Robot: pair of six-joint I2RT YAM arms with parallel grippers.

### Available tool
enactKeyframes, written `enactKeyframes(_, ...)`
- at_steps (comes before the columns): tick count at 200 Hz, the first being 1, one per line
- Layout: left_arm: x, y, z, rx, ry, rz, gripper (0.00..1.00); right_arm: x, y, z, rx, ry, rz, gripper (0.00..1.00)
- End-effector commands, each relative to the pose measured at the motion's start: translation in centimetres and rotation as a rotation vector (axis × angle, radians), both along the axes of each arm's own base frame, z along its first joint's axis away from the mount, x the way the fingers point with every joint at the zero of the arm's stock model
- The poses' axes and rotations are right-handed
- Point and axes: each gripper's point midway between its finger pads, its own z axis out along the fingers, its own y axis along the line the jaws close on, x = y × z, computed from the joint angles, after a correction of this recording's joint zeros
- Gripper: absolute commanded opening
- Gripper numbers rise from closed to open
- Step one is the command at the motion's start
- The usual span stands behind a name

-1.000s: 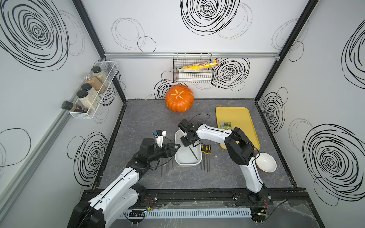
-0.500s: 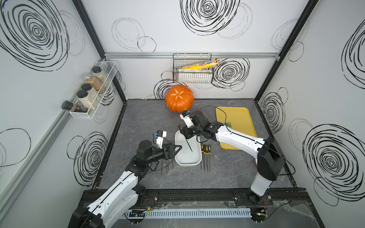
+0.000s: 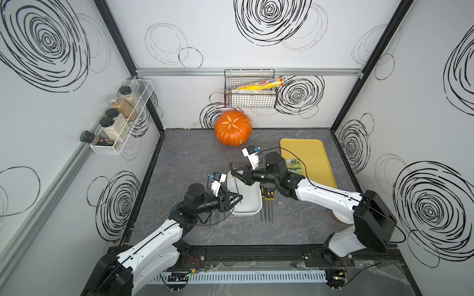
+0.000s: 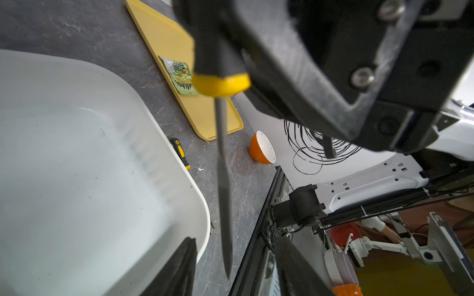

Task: Take the file tool out of the storage box
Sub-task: Pick up the file tool from the storage box.

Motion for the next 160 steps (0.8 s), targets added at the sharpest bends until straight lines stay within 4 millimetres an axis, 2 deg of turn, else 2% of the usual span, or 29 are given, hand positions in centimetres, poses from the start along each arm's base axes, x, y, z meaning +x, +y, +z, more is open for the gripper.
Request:
enactKeyframes(1, 0.6, -0.2, 1.6, -0.017, -0.072, 0.011, 0.45, -1.0, 0.0, 3.6, 0.122, -0.048, 0.026, 0.03)
enactKeyframes(34, 0.5, -0.4, 1.5, -0.016, -0.07, 0.001, 0.36, -1.4, -0.6, 4.2, 0.15, -0.06, 0.012, 0.03)
enactKeyframes(73, 0.5, -0.6, 1.6, -0.02, -0.07, -0.005, 0.34, -1.8, -1.0, 4.3, 0.169, -0.062, 0.005, 0.03)
enactKeyframes(92, 0.5, -0.6, 1.4, -0.017, -0.066, -0.006, 0.24, -2.1, -0.8, 3.6, 0.162, -0.057, 0.006, 0.04)
enactKeyframes(131, 0.5, -0.7, 0.9, -0.006, -0.052, -0.005, 0.0, -2.0, -0.9, 2.5, 0.147, -0.059, -0.021, 0.13)
enactKeyframes(152, 0.6, -0.6, 0.7, 0.002, -0.048, 0.005, 0.0, -2.0, -1.0, 2.2, 0.145, -0.055, -0.021, 0.26)
enactKeyframes(160, 0.6, -0.5, 0.7, 0.005, -0.046, 0.011, 0.0, -2.1, -1.1, 2.1, 0.145, -0.055, -0.021, 0.27)
